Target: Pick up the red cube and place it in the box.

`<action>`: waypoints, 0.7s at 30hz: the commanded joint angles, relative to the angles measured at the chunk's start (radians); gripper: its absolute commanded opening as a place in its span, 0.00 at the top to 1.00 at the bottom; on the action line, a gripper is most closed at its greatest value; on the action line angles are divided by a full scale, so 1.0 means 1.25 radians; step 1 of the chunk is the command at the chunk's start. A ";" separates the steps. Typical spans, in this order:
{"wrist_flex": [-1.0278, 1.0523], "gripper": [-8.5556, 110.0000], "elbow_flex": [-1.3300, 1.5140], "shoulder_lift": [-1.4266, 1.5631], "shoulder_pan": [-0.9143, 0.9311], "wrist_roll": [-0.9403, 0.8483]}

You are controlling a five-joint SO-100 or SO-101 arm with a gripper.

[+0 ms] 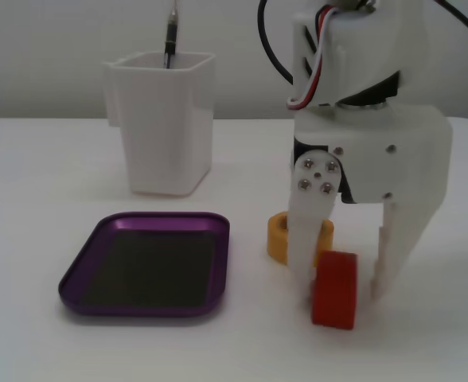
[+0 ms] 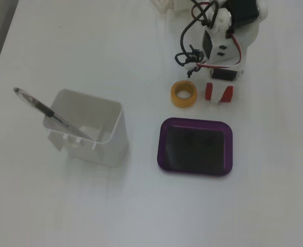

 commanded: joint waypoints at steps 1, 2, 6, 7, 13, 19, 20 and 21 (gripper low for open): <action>-0.004 0.94 -0.025 0.009 -0.001 0.004; -0.004 0.93 -0.025 0.012 -0.002 0.004; 0.006 0.93 -0.058 0.036 -0.004 -0.005; 0.009 0.93 -0.082 0.055 0.001 -0.005; 0.053 0.93 -0.191 0.212 0.006 -0.053; 0.017 0.93 -0.210 0.355 0.010 -0.129; -0.007 0.93 -0.204 0.371 0.018 -0.151; -0.033 0.93 -0.202 0.384 0.037 -0.175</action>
